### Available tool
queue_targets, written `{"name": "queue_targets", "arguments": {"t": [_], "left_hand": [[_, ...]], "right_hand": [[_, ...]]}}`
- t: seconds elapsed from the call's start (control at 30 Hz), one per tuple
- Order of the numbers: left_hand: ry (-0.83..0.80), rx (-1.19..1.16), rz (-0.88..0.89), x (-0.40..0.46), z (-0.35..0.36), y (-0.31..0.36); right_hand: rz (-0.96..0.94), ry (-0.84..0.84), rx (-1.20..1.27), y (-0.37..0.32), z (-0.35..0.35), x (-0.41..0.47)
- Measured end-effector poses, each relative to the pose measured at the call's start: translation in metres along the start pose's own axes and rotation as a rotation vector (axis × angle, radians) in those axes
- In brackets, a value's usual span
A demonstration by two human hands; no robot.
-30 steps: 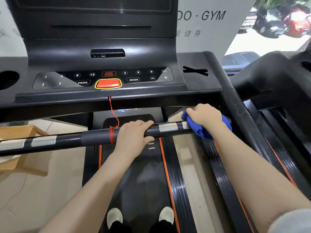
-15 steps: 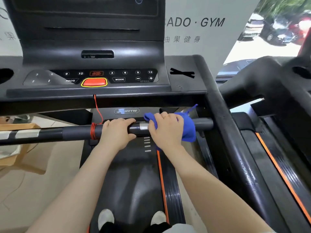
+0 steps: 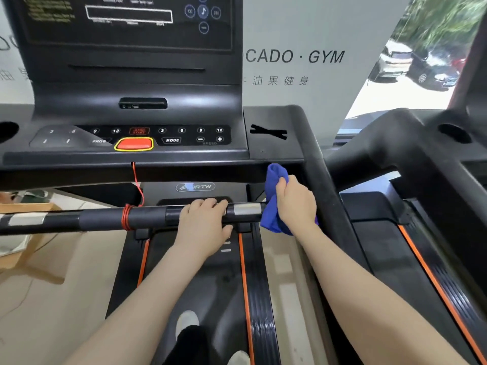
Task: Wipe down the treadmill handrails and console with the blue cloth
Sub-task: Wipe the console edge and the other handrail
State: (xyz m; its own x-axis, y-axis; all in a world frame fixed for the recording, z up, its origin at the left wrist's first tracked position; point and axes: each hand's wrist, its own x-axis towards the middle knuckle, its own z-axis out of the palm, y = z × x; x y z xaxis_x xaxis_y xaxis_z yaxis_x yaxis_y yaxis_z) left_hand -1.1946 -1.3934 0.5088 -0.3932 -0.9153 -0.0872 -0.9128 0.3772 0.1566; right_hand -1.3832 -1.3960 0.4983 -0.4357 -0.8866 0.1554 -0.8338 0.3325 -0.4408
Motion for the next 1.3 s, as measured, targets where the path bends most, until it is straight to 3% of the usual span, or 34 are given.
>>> {"name": "queue_targets", "arguments": {"t": [0.07, 0.13, 0.27, 0.33, 0.43, 0.5, 0.6, 0.7, 0.93, 1.3], "left_hand": [[-0.055, -0.024, 0.003, 0.005, -0.009, -0.003], [-0.098, -0.026, -0.003, 0.011, -0.018, -0.004], [-0.086, -0.16, -0.064, 0.031, -0.027, -0.006], [-0.016, -0.208, -0.04, 0.045, -0.03, -0.005], [0.147, -0.194, 0.054, 0.068, -0.039, -0.003], [0.213, -0.156, 0.143, 0.085, -0.046, -0.005], [0.142, 0.02, 0.27, 0.112, -0.053, -0.012], [0.038, 0.192, 0.297, 0.132, -0.057, -0.018], [-0.05, 0.223, 0.365, 0.158, -0.07, -0.021], [-0.09, 0.127, 0.283, 0.159, -0.067, -0.019]], "right_hand": [[0.352, -0.017, 0.522, -0.008, -0.006, 0.019], [0.539, 0.058, 0.947, -0.013, -0.018, 0.034], [0.431, 0.294, 1.189, -0.022, -0.051, 0.03], [0.295, 0.343, 1.13, -0.032, -0.065, 0.022], [0.06, 0.352, 0.845, -0.043, -0.065, 0.024], [-0.103, 0.176, 0.611, -0.049, -0.049, 0.034], [-0.344, -0.127, 0.202, -0.041, 0.0, 0.048], [-0.339, -0.126, -0.098, -0.037, 0.037, 0.051], [-0.309, -0.143, -0.143, -0.046, 0.029, 0.087], [-0.182, -0.147, -0.238, -0.055, 0.036, 0.171]]}}
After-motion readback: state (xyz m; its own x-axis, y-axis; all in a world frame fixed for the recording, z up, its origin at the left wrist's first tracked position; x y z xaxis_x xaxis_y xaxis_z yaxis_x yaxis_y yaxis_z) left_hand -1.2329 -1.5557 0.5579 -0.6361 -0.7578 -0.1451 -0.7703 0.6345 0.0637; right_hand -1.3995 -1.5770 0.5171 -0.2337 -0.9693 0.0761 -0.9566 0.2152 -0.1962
